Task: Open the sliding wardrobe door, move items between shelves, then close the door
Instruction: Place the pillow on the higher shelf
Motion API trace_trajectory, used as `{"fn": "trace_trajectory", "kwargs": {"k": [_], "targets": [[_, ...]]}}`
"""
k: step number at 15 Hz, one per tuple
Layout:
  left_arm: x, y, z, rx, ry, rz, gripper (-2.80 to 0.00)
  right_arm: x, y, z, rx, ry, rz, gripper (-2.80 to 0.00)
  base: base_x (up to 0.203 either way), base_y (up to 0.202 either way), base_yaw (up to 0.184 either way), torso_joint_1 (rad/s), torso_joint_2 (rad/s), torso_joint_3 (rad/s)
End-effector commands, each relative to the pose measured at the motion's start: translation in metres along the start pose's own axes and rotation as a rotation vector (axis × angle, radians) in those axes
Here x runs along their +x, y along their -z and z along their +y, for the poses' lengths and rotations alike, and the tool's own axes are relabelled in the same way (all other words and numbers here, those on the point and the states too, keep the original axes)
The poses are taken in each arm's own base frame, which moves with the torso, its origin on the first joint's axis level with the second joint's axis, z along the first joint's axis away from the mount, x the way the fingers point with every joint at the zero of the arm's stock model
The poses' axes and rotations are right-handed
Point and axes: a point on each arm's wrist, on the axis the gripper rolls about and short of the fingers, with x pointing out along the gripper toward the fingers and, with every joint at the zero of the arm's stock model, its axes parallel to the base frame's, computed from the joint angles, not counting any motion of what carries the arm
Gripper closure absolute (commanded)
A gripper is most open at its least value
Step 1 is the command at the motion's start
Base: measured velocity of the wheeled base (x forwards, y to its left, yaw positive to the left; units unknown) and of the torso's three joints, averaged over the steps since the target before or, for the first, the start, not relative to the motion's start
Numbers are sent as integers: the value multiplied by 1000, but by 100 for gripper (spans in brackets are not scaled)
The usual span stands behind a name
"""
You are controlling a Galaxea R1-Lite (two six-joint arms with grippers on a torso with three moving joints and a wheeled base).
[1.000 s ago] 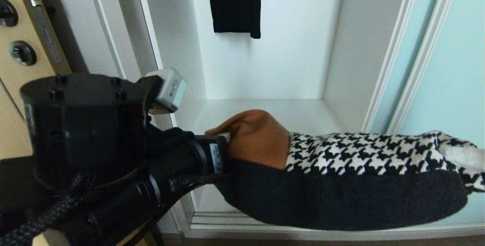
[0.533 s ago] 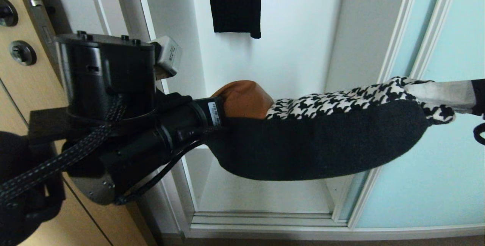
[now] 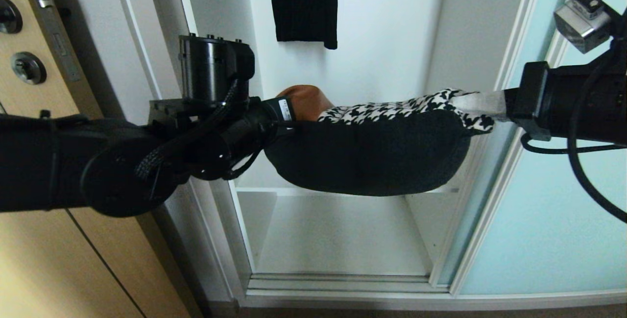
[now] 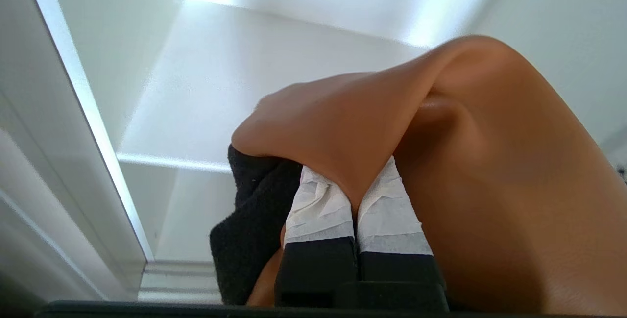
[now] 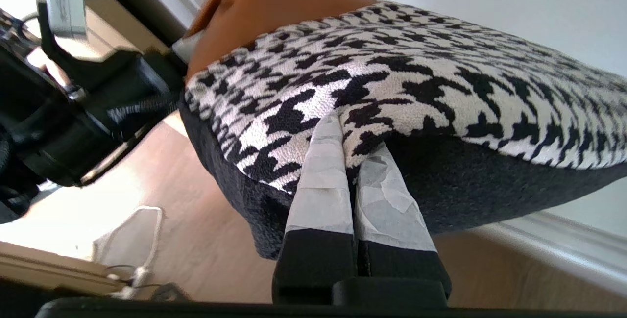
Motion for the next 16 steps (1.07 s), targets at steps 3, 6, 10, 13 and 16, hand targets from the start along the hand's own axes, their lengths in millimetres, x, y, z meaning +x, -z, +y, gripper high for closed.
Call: {"fn": "trace_trajectory", "kwargs": {"k": [3,6,10,13,16], "targets": [[51,15,10,-2,-77,8,0,46,8,-21,7,28,35,0,0,0,0,0,0,0],[86,28,19,-6,-115,-4,0,78,19,-43,11,74,38,0,0,0,0,0,0,0],[125,43,31,-14,-150,-28,0,110,31,-71,-18,115,35,0,0,0,0,0,0,0],[145,58,38,-7,-172,-14,0,125,37,-89,-12,144,48,0,0,0,0,0,0,0],[155,68,42,-4,-183,-2,0,137,45,-99,-23,147,50,0,0,0,0,0,0,0]]}}
